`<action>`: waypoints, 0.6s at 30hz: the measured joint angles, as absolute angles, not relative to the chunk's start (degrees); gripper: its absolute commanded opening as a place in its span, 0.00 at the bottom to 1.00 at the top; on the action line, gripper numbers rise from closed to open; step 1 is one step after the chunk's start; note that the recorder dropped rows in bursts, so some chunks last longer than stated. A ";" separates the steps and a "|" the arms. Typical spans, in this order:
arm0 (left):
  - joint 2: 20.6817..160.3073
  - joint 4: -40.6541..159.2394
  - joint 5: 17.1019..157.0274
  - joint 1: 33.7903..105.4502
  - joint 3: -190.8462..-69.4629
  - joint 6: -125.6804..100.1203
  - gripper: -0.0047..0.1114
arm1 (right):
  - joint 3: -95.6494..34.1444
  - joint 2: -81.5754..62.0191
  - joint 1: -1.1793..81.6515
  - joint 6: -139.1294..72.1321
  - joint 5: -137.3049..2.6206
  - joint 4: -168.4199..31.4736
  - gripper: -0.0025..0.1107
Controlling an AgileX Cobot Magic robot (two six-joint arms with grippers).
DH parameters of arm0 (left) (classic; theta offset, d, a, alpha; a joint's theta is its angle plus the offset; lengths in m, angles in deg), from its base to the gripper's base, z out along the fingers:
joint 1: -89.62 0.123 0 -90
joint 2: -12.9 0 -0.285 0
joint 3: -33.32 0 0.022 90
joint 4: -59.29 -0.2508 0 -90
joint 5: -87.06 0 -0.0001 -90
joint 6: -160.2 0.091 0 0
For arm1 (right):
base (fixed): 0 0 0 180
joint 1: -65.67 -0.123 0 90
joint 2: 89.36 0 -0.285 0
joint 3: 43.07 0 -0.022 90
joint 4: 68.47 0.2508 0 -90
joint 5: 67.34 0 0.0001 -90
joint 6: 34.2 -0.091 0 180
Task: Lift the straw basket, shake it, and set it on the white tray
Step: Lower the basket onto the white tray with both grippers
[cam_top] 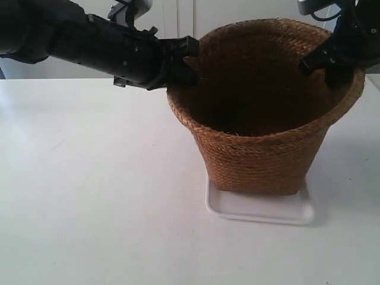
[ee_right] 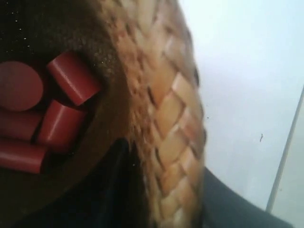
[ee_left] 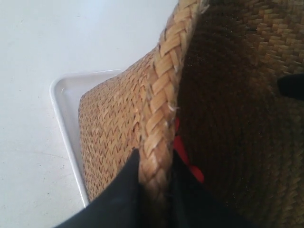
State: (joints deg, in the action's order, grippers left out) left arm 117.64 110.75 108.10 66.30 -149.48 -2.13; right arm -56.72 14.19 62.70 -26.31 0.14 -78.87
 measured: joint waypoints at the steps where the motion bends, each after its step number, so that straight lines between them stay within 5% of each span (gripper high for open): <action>1: 118.01 110.75 108.34 66.30 -150.12 -2.13 0.04 | -56.72 14.19 62.70 -26.31 -0.02 -79.02 0.02; 18: 120.89 109.34 110.51 66.30 -152.36 -2.25 0.04 | -56.72 16.04 62.70 -26.43 -1.12 -81.27 0.02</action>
